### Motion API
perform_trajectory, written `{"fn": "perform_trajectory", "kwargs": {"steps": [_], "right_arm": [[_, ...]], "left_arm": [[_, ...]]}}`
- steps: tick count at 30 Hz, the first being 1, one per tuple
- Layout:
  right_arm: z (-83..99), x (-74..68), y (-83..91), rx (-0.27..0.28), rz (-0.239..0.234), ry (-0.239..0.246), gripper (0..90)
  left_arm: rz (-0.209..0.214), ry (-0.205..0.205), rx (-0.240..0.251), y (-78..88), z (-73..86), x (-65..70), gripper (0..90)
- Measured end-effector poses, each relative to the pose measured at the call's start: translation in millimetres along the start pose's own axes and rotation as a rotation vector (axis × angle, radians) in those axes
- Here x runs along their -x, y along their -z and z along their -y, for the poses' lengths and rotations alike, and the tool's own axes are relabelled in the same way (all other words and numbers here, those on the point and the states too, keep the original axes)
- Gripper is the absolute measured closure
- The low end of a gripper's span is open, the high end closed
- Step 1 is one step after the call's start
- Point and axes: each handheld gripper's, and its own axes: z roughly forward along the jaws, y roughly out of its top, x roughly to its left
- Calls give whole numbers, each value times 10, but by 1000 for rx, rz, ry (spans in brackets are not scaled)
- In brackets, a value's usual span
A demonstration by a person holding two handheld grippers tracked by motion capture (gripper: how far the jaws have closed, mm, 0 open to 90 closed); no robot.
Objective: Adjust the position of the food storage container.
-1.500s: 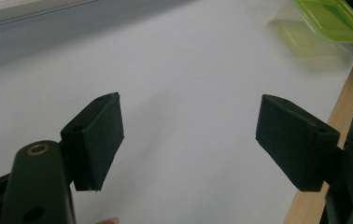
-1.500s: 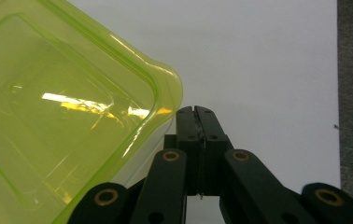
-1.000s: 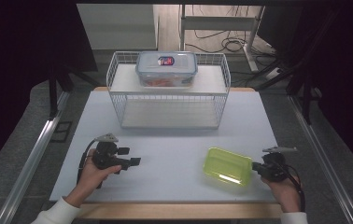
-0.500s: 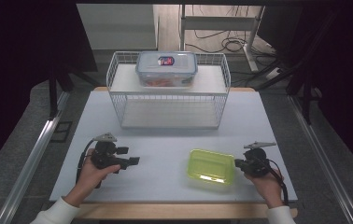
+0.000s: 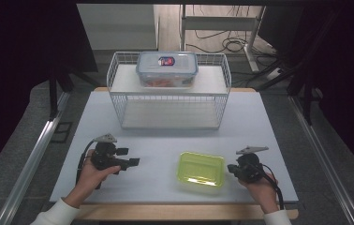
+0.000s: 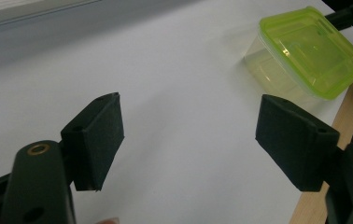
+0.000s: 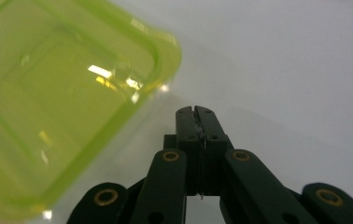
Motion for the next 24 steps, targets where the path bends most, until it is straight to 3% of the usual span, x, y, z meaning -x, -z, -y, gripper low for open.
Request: {"fn": "perform_trajectory", "kwargs": {"steps": [4, 7, 13, 24], "right_arm": [[126, -40, 59, -7, -22, 13, 888], [125, -136, 53, -18, -37, 35, 888], [34, -274, -50, -32, -60, 76, 888], [-226, -436, -310, -59, -59, 123, 885]], "left_arm": [[-2, -1, 3, 4, -3, 0, 234], [-1, 1, 2, -3, -7, 10, 234], [-2, 0, 7, 8, -8, -1, 234], [-9, 6, 6, 17, -4, -31, 234]]}}
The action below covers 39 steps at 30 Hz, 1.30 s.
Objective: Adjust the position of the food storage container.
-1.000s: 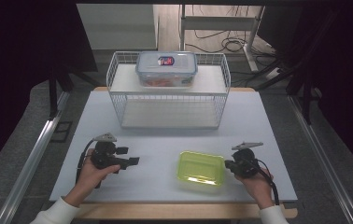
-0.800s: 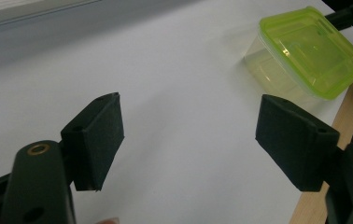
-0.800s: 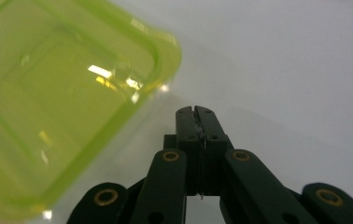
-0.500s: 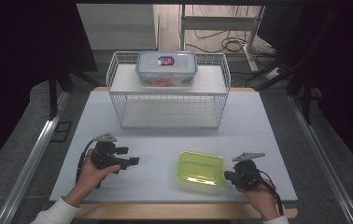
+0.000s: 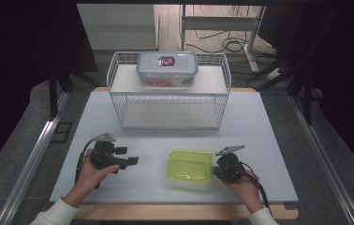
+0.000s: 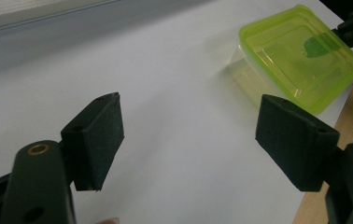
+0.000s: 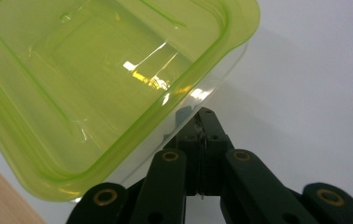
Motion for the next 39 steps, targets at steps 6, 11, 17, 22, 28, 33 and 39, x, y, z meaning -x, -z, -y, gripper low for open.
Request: {"fn": "perform_trajectory", "kwargs": {"steps": [6, 11, 17, 22, 28, 33, 39], "right_arm": [[-127, -69, -58, 3, 4, 28, 883], [-232, -153, -114, -2, 17, 62, 880], [-368, -288, -212, -2, 9, 103, 878], [-445, -359, -271, 0, 2, 122, 878], [-419, -299, -290, 7, 1, 106, 879], [-396, -241, -275, 17, 0, 93, 879], [-349, -175, -170, 46, -5, 77, 878]], "left_arm": [[-1, -3, -2, 3, 0, -7, 235], [1, 1, 0, -4, 1, 0, 235], [1, 2, -1, -6, 3, -8, 235], [0, 5, -3, -10, 9, -12, 235], [-1, 5, -4, -17, 13, -7, 234], [1, 3, -6, -25, 16, -5, 235], [6, 4, -1, -16, 19, 8, 234]]}}
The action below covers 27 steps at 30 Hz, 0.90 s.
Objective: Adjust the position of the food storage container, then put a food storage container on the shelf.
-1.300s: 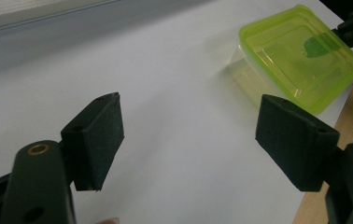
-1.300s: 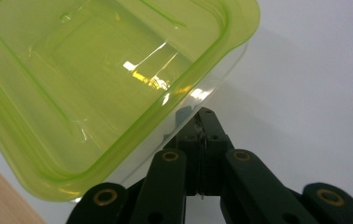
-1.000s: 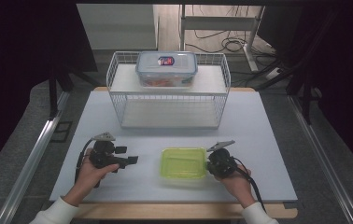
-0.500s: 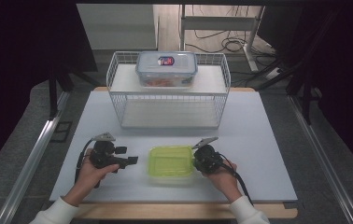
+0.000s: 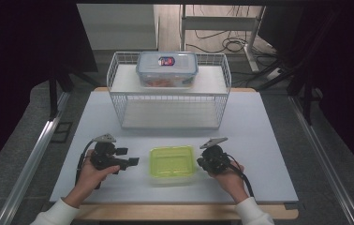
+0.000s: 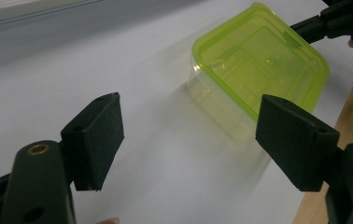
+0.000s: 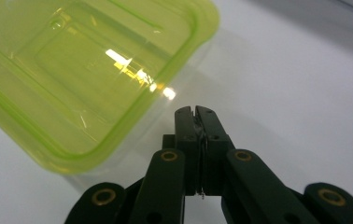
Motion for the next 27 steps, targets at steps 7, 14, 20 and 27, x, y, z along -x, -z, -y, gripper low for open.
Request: {"fn": "perform_trajectory", "kwargs": {"steps": [7, 14, 20, 27], "right_arm": [[125, 178, 156, 65, -53, -70, 858], [163, 255, 199, 104, -94, -104, 683], [128, 264, 182, 133, -159, -133, 520], [96, 273, 180, 156, -199, -163, 454]], "left_arm": [[0, 17, 11, -5, 3, 11, 232], [-2, 15, 12, -43, 2, 89, 230], [27, 63, -6, -119, 0, 140, 208], [53, 95, -16, -192, -22, 192, 188]]}}
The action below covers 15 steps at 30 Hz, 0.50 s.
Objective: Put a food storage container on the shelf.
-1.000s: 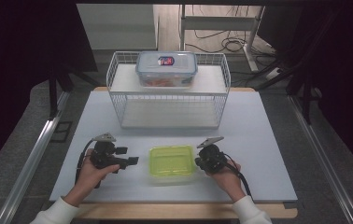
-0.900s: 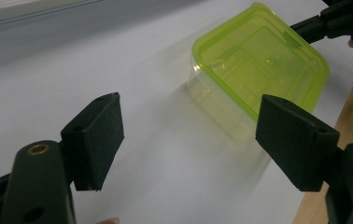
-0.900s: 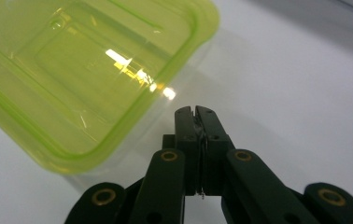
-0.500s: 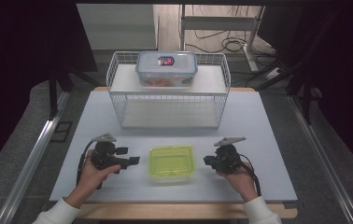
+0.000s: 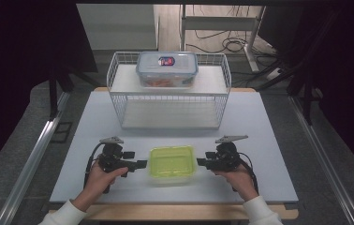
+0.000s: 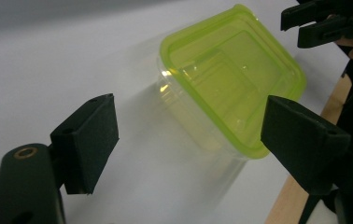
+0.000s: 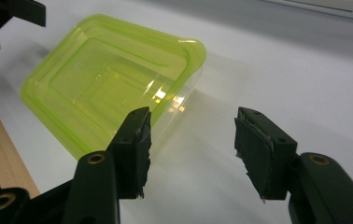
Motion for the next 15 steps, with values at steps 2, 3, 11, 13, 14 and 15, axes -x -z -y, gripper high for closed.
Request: {"fn": "perform_trajectory", "kwargs": {"steps": [2, 3, 11, 13, 14, 15], "right_arm": [[-10, 5, 4, 6, -5, -5, 445], [-12, 9, 4, 8, -6, -5, 439], [-33, 11, -15, 29, -33, -24, 450], [-47, 5, -47, 29, -37, -27, 469], [-52, 0, -59, 25, -40, -29, 476], [-58, -2, -77, 23, -45, -29, 479]], "left_arm": [[0, -3, -8, -31, 1, 20, 186], [1, -2, -10, -42, 2, 31, 186], [10, -11, 12, -132, -10, 146, 217], [20, -9, 13, -168, -19, 163, 235], [21, -10, 9, -189, -24, 164, 243], [17, -4, 6, -210, -26, 163, 249]]}}
